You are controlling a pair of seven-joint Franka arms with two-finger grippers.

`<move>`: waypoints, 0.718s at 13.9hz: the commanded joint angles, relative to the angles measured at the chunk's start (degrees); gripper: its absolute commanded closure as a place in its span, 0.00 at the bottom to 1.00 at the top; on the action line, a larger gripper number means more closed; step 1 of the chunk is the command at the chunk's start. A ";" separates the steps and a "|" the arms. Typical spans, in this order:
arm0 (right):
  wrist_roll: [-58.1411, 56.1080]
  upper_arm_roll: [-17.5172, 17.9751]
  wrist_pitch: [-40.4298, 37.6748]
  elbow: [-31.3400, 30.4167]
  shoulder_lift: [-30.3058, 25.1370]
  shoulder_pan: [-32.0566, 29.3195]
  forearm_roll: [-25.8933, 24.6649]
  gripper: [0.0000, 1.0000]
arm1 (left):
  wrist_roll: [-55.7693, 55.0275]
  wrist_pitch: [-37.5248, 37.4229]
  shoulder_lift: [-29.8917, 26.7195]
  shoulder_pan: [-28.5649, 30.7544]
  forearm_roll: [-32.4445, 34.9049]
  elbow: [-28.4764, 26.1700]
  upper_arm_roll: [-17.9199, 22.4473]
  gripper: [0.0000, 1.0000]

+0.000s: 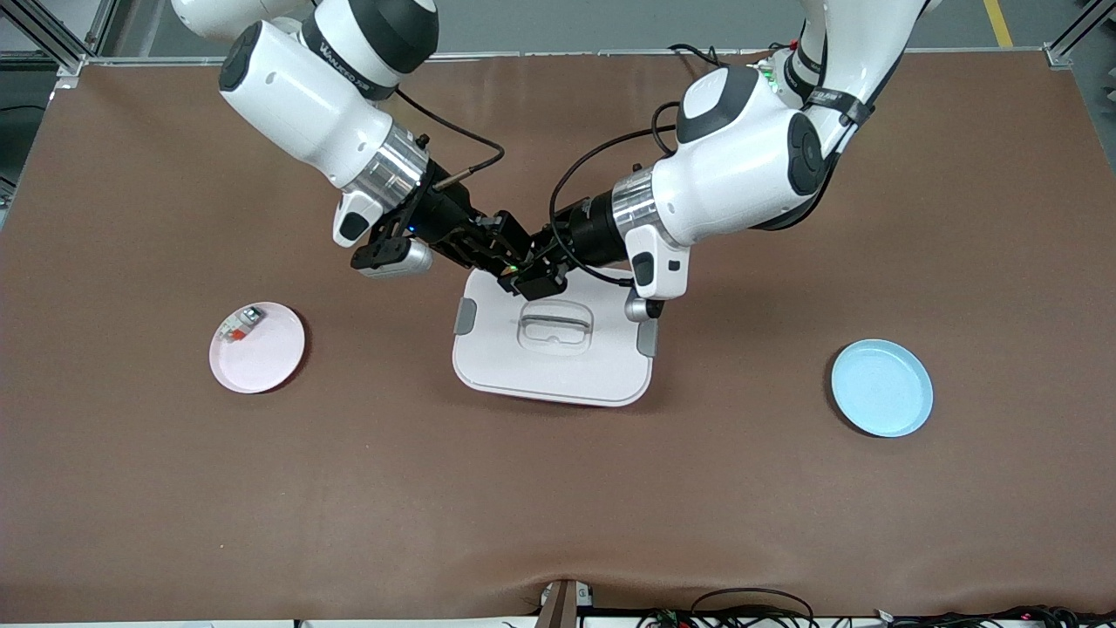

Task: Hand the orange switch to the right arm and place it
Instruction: 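Close the right gripper on the switch held by the left gripper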

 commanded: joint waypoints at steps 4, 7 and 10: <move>0.88 -0.70 -0.02 1.20 0.84 0.73 0.47 1.00 | -0.77 0.24 -0.28 -0.19 0.66 1.14 0.08 1.00; 0.88 -0.70 -0.28 1.29 0.84 0.64 0.47 1.00 | -0.68 0.06 -0.54 0.86 0.57 1.14 0.17 0.57; 0.88 -0.70 -0.55 1.37 0.76 0.38 0.56 1.00 | -0.33 -0.29 -1.86 1.65 1.10 1.23 0.35 0.00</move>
